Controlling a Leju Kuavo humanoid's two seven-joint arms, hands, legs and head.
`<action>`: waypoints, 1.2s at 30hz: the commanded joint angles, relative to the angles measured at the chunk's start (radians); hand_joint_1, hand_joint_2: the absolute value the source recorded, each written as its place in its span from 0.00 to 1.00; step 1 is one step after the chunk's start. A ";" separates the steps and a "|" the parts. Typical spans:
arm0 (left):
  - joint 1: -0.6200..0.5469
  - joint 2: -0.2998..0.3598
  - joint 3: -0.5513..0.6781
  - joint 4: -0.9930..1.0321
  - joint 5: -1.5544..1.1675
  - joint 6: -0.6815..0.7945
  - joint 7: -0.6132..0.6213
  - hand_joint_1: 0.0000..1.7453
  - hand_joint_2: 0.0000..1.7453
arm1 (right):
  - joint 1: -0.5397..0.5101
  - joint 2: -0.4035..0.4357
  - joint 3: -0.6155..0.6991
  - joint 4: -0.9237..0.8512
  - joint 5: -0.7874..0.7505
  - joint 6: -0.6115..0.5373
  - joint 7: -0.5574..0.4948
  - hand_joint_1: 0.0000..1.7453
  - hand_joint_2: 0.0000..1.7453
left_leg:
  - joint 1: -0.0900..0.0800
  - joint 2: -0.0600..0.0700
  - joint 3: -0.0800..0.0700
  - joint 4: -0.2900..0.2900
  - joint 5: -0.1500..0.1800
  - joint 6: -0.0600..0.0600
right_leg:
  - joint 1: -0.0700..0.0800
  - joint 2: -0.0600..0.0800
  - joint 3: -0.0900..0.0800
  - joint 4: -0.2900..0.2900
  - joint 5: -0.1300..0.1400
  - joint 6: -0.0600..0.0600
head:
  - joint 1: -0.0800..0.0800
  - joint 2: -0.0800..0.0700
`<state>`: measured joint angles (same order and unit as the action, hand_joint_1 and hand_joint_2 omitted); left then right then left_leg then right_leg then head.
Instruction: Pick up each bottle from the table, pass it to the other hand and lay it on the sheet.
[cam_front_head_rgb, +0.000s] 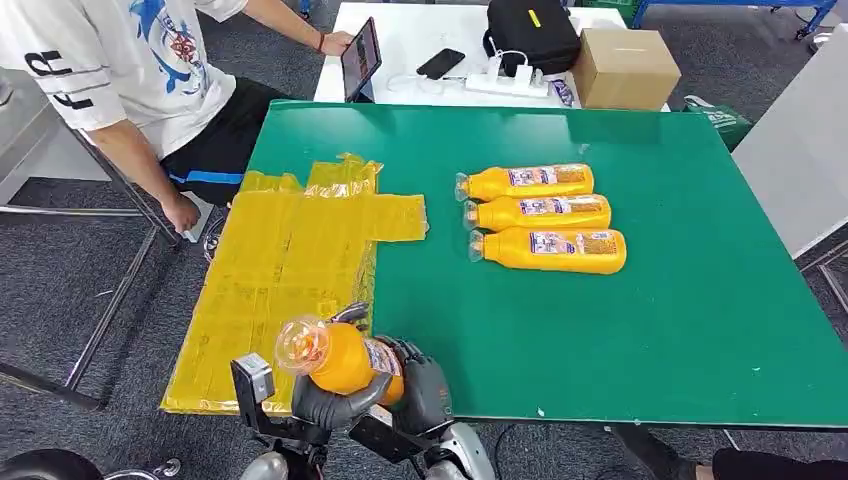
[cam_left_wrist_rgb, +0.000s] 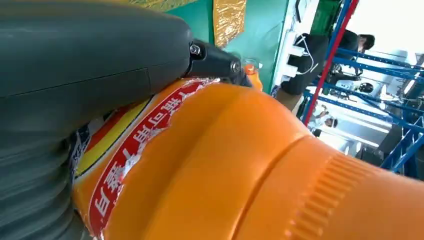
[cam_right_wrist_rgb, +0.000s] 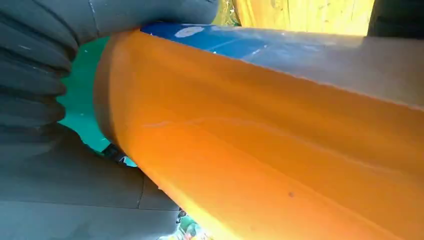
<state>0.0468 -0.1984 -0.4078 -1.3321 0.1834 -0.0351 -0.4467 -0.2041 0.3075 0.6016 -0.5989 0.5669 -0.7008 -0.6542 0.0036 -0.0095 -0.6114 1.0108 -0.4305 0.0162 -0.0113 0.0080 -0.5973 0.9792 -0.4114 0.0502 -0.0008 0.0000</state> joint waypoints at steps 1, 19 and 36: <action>-0.035 -0.008 -0.050 0.065 0.030 -0.059 0.009 1.00 1.00 | -0.011 0.042 0.118 0.064 0.034 0.003 -0.015 1.00 1.00 | 0.001 0.001 0.003 0.000 -0.002 -0.001 | 0.001 -0.001 0.003 0.000 -0.001 -0.001 | 0.000 0.000; -0.091 0.002 0.095 -0.024 -0.036 0.102 -0.031 1.00 1.00 | 0.091 -0.091 -0.009 -0.364 -0.197 0.423 -0.044 0.00 0.00 | 0.001 -0.002 0.001 0.001 -0.001 -0.001 | 0.002 -0.004 0.001 0.000 -0.001 -0.001 | 0.000 0.000; -0.421 0.122 0.439 0.087 -0.239 0.329 -0.034 1.00 1.00 | 0.156 -0.160 -0.051 -0.625 -0.126 0.481 0.013 0.00 0.00 | 0.002 0.002 0.004 -0.001 0.002 -0.003 | 0.002 -0.001 0.003 0.000 0.002 -0.004 | 0.000 0.000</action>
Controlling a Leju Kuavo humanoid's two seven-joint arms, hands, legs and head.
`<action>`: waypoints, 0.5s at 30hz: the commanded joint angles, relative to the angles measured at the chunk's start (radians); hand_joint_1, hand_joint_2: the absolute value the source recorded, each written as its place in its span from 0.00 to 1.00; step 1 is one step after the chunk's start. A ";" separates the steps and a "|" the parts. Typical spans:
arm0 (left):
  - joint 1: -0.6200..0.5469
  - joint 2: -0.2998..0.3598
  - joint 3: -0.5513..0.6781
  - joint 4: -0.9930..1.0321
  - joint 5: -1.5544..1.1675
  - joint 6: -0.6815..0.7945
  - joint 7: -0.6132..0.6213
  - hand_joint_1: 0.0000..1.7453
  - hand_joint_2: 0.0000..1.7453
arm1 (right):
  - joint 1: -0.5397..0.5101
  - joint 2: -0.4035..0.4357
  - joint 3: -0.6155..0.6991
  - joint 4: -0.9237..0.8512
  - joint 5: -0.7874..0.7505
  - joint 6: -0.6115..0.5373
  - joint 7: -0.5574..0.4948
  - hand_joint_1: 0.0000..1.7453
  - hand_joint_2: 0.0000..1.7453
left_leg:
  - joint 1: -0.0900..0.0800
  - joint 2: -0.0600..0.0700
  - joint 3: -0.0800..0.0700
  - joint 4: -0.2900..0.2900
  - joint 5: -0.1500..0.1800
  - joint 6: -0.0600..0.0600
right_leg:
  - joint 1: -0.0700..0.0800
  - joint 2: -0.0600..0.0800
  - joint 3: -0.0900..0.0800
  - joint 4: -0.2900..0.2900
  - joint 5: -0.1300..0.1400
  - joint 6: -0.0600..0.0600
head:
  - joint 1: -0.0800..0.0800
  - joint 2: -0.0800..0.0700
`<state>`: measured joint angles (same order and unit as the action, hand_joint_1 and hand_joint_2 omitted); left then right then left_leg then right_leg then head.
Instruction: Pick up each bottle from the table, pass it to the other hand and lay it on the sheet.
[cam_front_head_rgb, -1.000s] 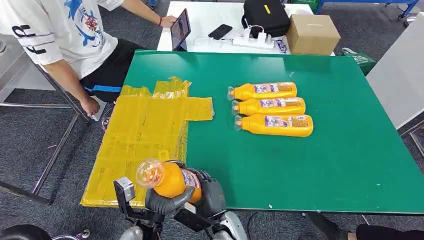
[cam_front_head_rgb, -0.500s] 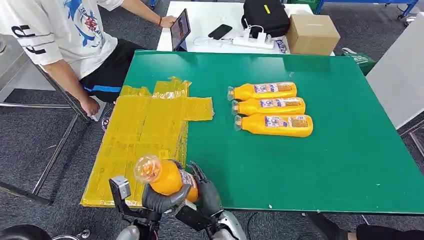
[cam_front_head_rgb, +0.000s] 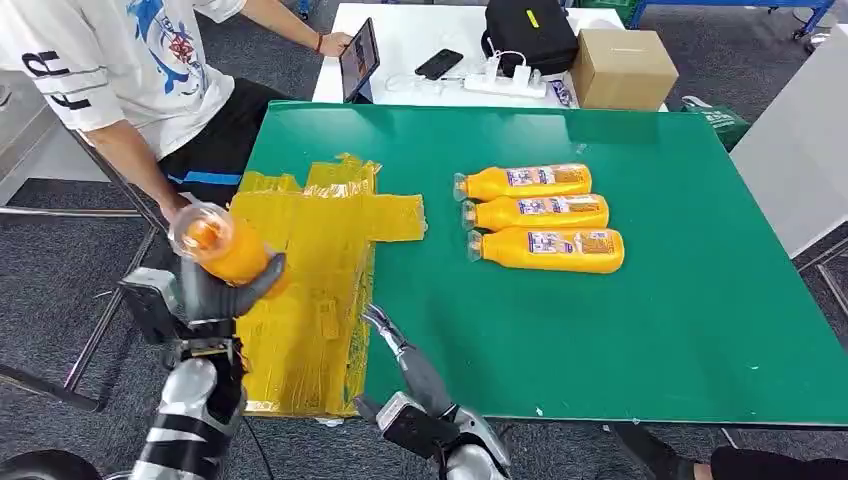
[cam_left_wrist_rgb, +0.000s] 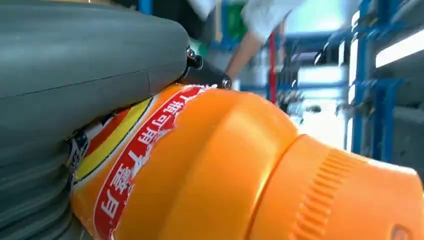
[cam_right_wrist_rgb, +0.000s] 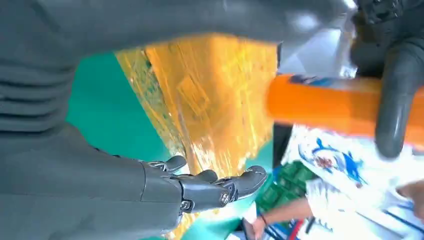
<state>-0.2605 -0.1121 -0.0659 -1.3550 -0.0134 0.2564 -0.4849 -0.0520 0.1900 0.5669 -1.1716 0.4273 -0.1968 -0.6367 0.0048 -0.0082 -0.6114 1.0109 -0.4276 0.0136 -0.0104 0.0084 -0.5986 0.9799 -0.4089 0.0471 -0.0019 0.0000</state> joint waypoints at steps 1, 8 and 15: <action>-0.137 0.049 0.104 0.123 -0.071 0.067 0.002 1.00 1.00 | 0.005 -0.037 -0.023 -0.057 0.009 -0.038 -0.013 0.00 0.00 | 0.000 -0.001 0.002 0.000 0.000 0.000 | 0.000 -0.002 0.002 -0.001 -0.001 -0.001 | 0.001 0.000; -0.245 0.138 0.067 0.310 -0.488 0.253 0.080 1.00 1.00 | 0.041 0.009 -0.130 -0.218 -0.082 -0.259 -0.061 0.00 0.00 | 0.000 -0.001 0.001 0.000 0.000 -0.001 | 0.000 -0.002 0.001 0.001 -0.001 -0.002 | 0.001 0.000; -0.285 0.195 -0.086 0.561 -1.142 0.393 0.200 1.00 1.00 | 0.065 -0.002 -0.207 -0.419 -0.198 -0.392 -0.061 0.00 1.00 | 0.000 -0.002 0.002 0.000 0.000 0.000 | 0.000 -0.003 0.002 0.000 -0.001 -0.001 | 0.001 0.000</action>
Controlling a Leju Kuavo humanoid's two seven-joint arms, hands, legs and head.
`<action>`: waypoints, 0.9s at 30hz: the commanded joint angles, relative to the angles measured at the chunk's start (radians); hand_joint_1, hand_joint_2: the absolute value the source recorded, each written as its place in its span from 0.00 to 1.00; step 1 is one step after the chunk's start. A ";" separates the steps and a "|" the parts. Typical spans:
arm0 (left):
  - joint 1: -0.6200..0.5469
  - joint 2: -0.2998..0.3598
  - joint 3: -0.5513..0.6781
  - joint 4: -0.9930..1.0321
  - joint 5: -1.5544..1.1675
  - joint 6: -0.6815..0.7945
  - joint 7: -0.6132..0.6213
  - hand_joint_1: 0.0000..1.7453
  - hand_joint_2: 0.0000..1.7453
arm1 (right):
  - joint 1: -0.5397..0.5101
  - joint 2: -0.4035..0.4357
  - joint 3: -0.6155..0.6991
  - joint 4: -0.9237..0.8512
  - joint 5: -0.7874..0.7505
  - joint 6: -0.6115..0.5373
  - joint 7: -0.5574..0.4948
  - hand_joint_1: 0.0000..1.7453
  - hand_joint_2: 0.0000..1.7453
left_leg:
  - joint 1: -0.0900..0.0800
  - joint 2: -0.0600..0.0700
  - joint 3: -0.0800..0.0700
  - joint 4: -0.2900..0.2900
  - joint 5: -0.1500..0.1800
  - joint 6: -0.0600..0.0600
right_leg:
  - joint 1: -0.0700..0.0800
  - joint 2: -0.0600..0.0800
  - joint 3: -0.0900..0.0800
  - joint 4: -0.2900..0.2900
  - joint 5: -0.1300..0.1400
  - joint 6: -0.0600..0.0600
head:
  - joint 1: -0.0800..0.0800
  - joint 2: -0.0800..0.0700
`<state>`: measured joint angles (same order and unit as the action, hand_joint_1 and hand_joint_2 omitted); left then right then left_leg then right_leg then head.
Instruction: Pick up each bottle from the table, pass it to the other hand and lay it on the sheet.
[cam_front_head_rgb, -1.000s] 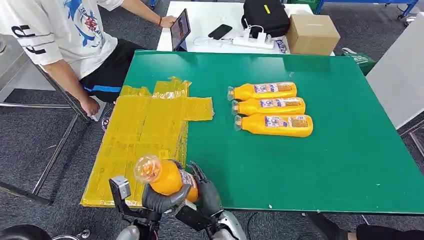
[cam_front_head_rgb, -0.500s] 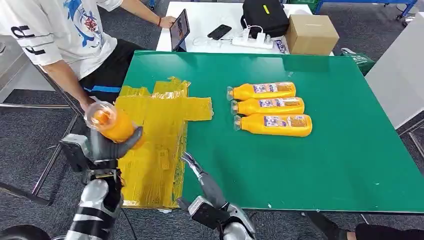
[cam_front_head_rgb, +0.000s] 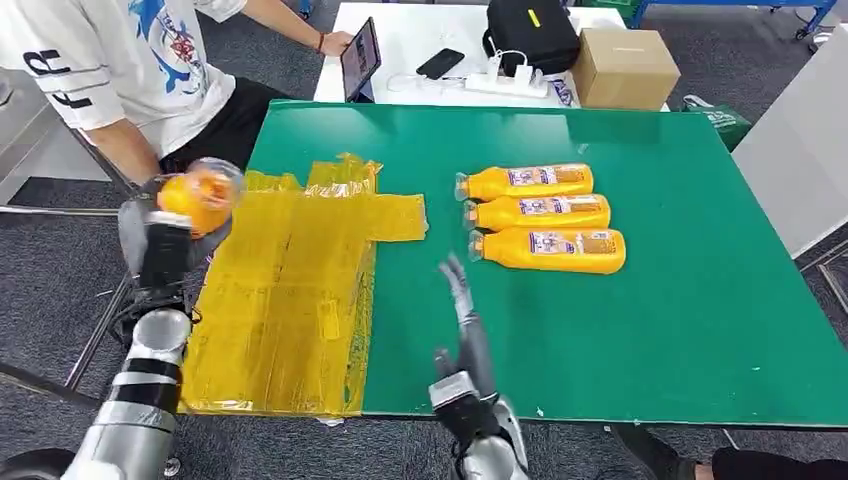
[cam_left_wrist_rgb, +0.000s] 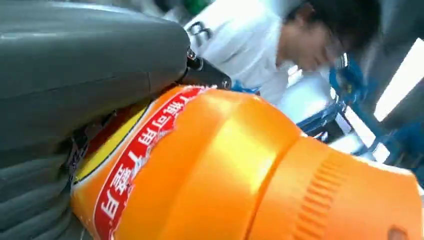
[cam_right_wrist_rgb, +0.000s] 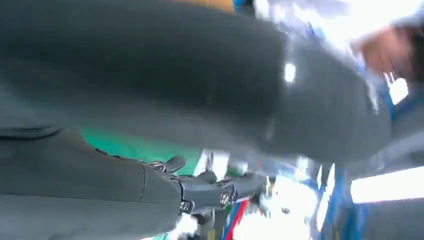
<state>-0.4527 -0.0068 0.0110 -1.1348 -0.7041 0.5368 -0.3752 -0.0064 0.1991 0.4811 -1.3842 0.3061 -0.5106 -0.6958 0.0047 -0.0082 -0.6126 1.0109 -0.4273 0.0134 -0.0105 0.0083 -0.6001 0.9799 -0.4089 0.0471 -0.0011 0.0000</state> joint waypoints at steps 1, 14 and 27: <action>-0.096 0.099 -0.194 0.359 -0.542 0.107 0.129 1.00 1.00 | 0.018 -0.021 -0.123 -0.205 -0.051 -0.080 -0.002 0.00 1.00 | -0.001 -0.001 0.002 -0.001 0.000 0.000 | 0.000 -0.002 0.003 0.000 -0.001 0.000 | 0.000 0.000; -0.141 0.124 -0.296 0.408 -0.616 -0.004 0.038 1.00 1.00 | 0.009 -0.047 -0.096 -0.218 0.036 -0.183 -0.002 0.00 1.00 | 0.000 0.002 0.002 0.000 -0.001 -0.001 | 0.001 -0.001 0.002 0.000 -0.001 -0.001 | 0.000 0.000; -0.066 0.132 -0.323 0.437 -0.486 -0.185 -0.042 1.00 1.00 | -0.002 -0.013 -0.118 -0.086 0.036 -0.188 -0.002 0.00 1.00 | 0.001 0.004 0.004 -0.001 -0.002 -0.001 | 0.001 0.001 0.004 -0.002 -0.001 -0.001 | 0.000 0.000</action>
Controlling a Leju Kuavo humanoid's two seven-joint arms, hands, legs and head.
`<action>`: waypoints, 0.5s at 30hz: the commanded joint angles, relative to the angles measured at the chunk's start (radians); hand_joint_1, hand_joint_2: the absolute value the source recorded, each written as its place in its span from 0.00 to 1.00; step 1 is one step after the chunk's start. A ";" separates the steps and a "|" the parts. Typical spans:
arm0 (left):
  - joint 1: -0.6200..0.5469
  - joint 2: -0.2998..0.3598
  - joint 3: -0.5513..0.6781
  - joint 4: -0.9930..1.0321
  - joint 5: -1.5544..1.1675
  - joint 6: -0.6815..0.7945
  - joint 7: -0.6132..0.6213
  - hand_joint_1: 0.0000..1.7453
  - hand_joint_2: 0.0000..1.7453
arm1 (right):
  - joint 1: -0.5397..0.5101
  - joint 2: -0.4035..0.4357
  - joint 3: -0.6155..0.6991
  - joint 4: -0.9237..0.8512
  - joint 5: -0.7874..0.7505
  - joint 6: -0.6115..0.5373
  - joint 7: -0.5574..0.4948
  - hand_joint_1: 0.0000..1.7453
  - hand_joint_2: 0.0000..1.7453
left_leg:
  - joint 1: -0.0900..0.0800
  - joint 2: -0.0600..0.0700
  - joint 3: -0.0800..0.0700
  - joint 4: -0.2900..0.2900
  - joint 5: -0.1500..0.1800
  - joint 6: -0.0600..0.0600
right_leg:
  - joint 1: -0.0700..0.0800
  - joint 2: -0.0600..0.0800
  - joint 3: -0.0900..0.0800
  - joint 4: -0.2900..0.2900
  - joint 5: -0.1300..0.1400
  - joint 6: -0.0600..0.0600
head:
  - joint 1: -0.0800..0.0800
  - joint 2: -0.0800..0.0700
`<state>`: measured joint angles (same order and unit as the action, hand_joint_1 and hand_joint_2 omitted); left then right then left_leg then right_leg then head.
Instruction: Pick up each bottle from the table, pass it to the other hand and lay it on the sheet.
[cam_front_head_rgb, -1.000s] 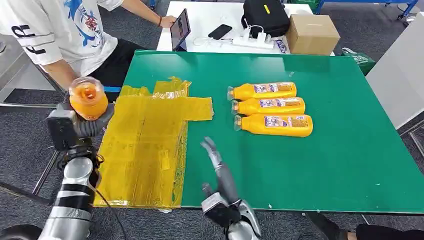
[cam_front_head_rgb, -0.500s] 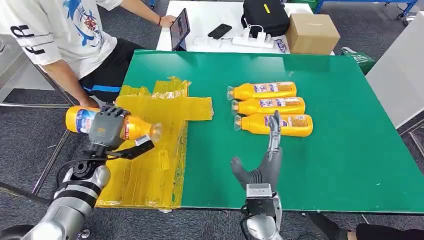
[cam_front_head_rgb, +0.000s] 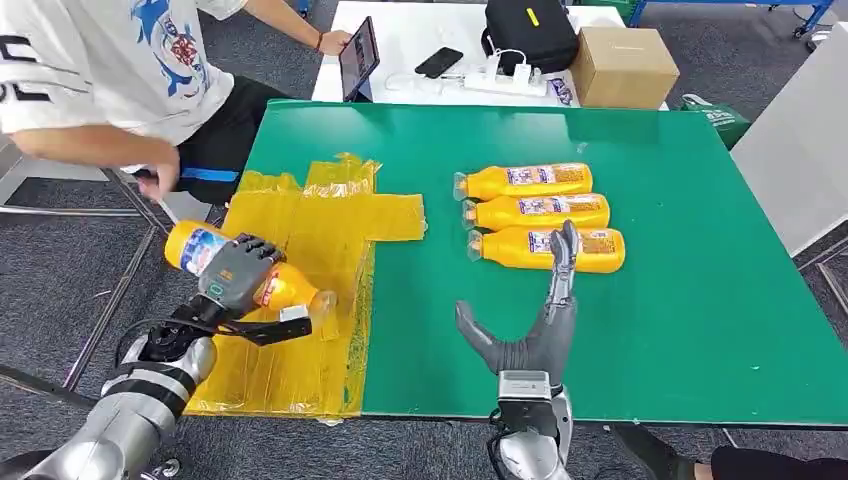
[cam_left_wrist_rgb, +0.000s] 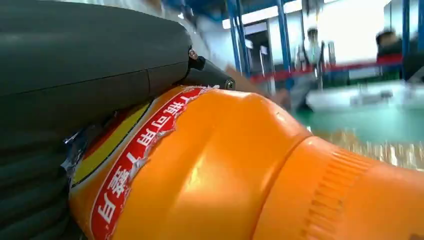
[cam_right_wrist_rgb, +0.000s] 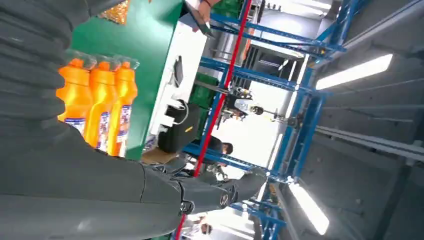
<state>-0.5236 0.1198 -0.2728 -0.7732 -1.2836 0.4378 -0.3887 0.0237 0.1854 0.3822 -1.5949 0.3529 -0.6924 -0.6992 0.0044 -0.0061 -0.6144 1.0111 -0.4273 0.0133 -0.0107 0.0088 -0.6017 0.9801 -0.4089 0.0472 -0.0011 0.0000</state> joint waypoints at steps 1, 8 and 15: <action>0.005 0.005 -0.039 0.075 0.093 -0.086 -0.029 1.00 1.00 | -0.032 0.000 -0.020 0.125 -0.010 -0.006 0.001 0.00 1.00 | 0.000 0.001 0.004 -0.001 -0.001 0.000 | 0.001 0.000 0.004 -0.001 0.000 -0.001 | 0.000 0.000; 0.054 0.000 -0.021 0.026 0.148 -0.115 -0.022 1.00 1.00 | -0.041 0.009 -0.002 0.169 -0.011 0.004 0.001 0.00 1.00 | 0.001 0.001 0.004 -0.001 -0.001 0.000 | 0.001 0.001 0.004 -0.002 0.000 -0.001 | 0.000 0.000; 0.075 -0.006 -0.010 0.006 0.169 -0.120 -0.021 1.00 1.00 | -0.041 0.013 0.004 0.187 -0.009 0.007 0.001 0.00 1.00 | 0.001 0.001 0.005 -0.001 -0.001 0.000 | 0.001 0.001 0.005 -0.002 -0.001 -0.001 | 0.000 0.000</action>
<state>-0.4690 0.1194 -0.2792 -0.7771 -1.1185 0.3319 -0.4143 0.0202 0.2014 0.3803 -1.4984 0.3513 -0.6847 -0.6989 0.0044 -0.0081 -0.6143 1.0110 -0.4273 0.0133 -0.0108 0.0087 -0.6009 0.9802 -0.4089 0.0472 -0.0012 0.0000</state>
